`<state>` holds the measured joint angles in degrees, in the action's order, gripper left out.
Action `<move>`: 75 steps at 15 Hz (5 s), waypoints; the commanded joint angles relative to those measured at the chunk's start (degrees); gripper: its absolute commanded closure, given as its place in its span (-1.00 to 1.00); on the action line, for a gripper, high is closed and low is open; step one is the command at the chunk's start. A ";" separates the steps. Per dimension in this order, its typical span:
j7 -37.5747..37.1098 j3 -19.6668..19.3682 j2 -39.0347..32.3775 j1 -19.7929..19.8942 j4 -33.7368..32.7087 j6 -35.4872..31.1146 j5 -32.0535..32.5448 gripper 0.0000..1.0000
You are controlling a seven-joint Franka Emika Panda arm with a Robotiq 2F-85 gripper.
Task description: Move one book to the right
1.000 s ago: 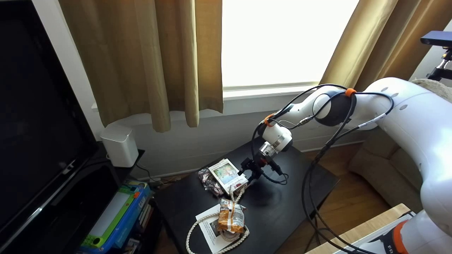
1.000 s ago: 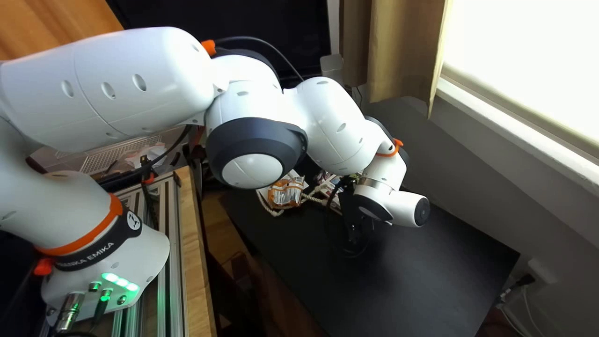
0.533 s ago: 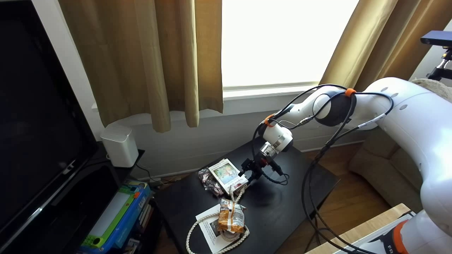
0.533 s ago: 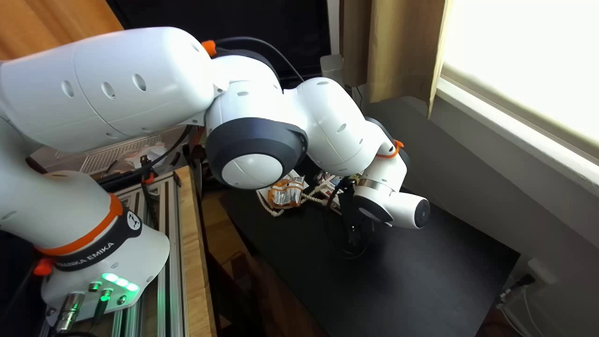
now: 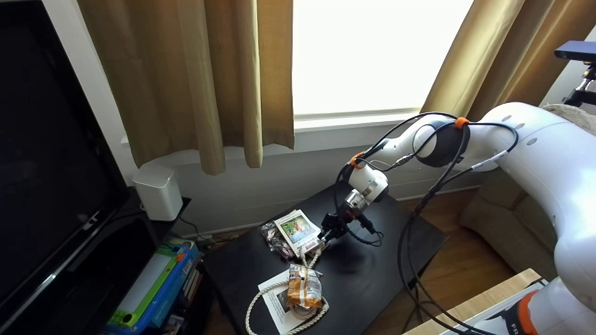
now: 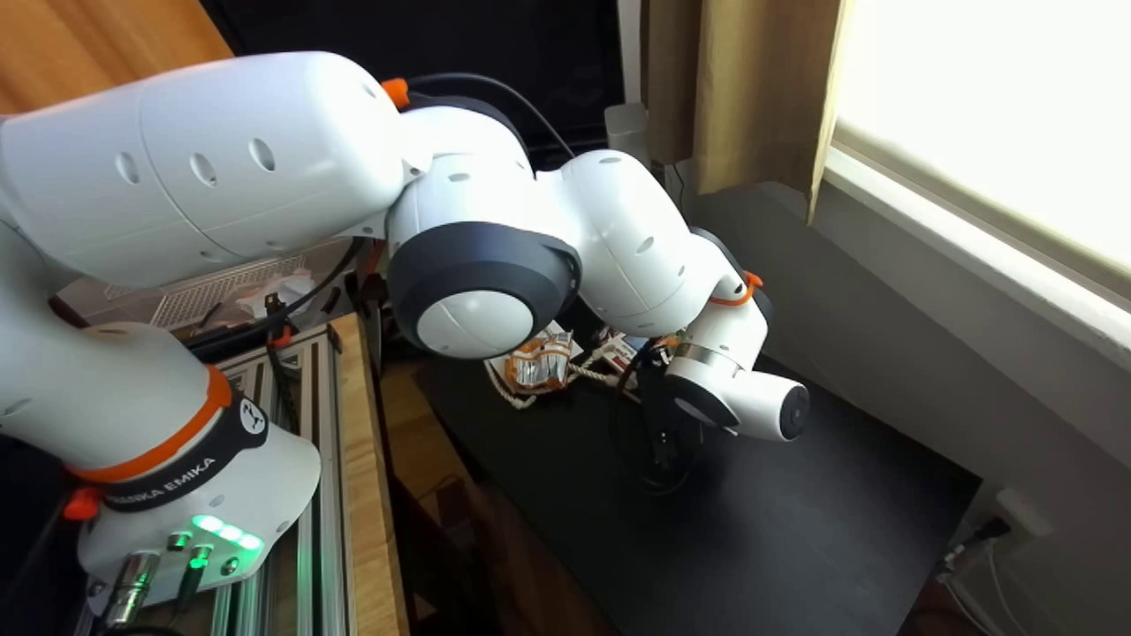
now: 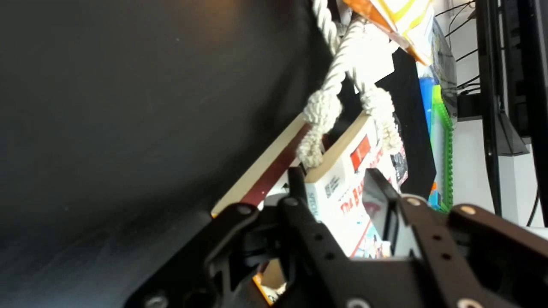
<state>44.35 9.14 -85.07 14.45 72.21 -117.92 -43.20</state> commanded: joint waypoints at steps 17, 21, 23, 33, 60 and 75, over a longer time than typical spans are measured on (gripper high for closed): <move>4.27 -1.81 0.03 9.80 3.09 -1.74 -1.82 0.94; 2.34 -2.90 -0.52 11.10 1.11 -1.97 -1.30 0.94; 1.94 -3.48 -0.59 11.59 0.41 -2.10 -0.96 0.94; 1.55 -5.36 0.13 11.94 -2.43 -1.80 -0.33 0.76; 1.04 -12.83 -0.55 4.68 -12.17 -1.55 12.63 0.24; -10.63 -15.79 16.16 -4.92 12.52 -22.34 9.50 -1.00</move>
<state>37.75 -5.00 -75.95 13.63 73.53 -134.67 -32.62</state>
